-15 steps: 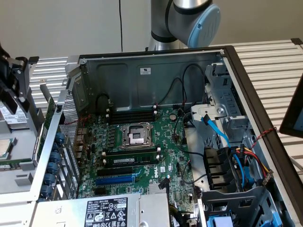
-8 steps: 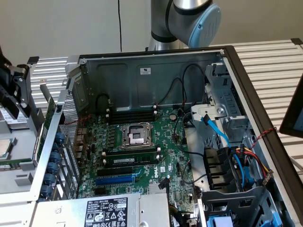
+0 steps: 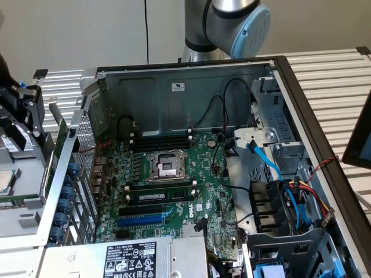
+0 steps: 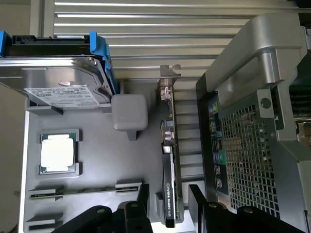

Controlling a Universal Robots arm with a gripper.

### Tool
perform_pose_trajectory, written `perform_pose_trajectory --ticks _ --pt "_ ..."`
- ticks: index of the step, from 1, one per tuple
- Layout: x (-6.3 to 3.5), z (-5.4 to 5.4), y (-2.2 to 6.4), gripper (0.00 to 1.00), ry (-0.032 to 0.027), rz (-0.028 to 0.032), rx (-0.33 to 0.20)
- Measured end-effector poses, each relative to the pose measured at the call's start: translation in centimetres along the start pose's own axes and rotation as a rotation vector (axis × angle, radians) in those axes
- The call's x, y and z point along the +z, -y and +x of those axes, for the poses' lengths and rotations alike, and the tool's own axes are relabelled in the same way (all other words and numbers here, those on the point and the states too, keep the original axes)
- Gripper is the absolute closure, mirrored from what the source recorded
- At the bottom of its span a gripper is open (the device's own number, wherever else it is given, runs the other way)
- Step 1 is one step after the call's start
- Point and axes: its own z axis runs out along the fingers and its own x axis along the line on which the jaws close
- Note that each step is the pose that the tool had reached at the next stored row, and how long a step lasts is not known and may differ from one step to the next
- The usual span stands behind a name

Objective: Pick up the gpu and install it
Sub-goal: 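Pick up the gpu and move the gpu toward the slot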

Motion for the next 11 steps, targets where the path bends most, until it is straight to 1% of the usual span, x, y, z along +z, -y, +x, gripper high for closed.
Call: perform_pose_trajectory --ticks 1,2,4,5,6,8,11 --pt "0.05 0.00 -0.07 0.55 0.0019 0.0054 -0.001" --pt "0.08 0.00 -0.12 0.55 0.0053 0.0142 -0.002" --pt "0.13 0.01 -0.20 0.55 0.0133 0.0345 -0.004" --pt "0.17 0.01 -0.24 0.55 0.0165 0.0421 -0.005" --pt "0.26 0.03 -0.31 0.55 0.0186 0.0438 -0.005" --pt "0.52 0.06 -0.30 0.55 0.0218 0.0436 -0.006" --pt "1.03 0.24 -0.20 0.55 0.0227 0.0436 -0.006"
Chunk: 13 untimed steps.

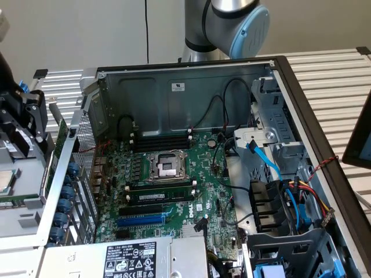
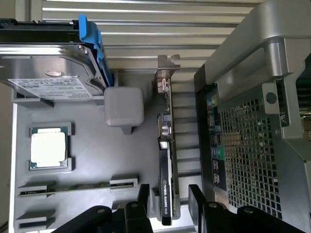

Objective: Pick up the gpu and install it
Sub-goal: 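Pick up the gpu and move the gpu toward the slot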

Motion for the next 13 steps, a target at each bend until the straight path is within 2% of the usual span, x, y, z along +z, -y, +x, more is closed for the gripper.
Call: perform_pose_trajectory --ticks 2,9,13 --pt "0.35 0.2 0.04 0.55 0.0004 -0.0003 -0.001" --pt "1.37 0.4 0.17 0.55 0.0085 -0.0045 -0.026" --pt "1.96 0.4 0.26 0.55 0.0112 -0.0069 -0.035"
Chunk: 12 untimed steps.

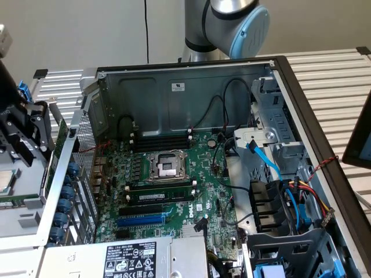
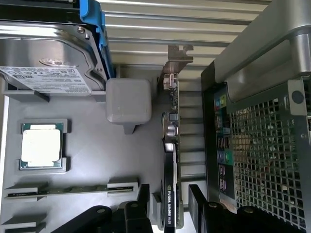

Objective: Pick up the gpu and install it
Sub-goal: 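Pick up the gpu and move the gpu toward the slot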

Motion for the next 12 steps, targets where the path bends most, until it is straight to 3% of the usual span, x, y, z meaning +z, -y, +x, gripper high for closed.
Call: perform_pose_trajectory --ticks 8,12 --pt "1.24 -0.3 -0.24 0.55 0.0008 -0.0031 -0.002" --pt "1.51 -0.3 -0.23 0.55 0.0024 -0.0220 -0.001"
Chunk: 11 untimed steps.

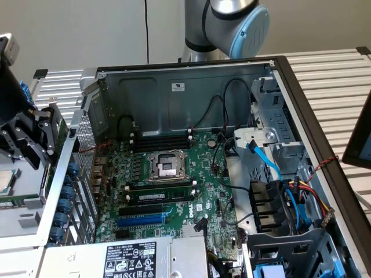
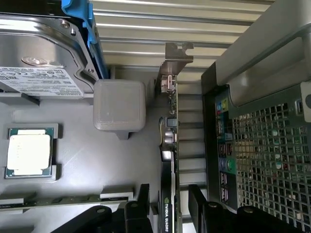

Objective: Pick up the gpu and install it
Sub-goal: 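Pick up the gpu and move the gpu toward the slot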

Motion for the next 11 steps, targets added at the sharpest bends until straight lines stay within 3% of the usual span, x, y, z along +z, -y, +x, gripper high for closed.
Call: perform_pose_trajectory --ticks 4,11 --pt "0.30 0.0 0.04 0.55 0.0029 -0.0216 0.001" --pt "1.47 0.2 0.23 0.55 0.0039 -0.0258 0.002"
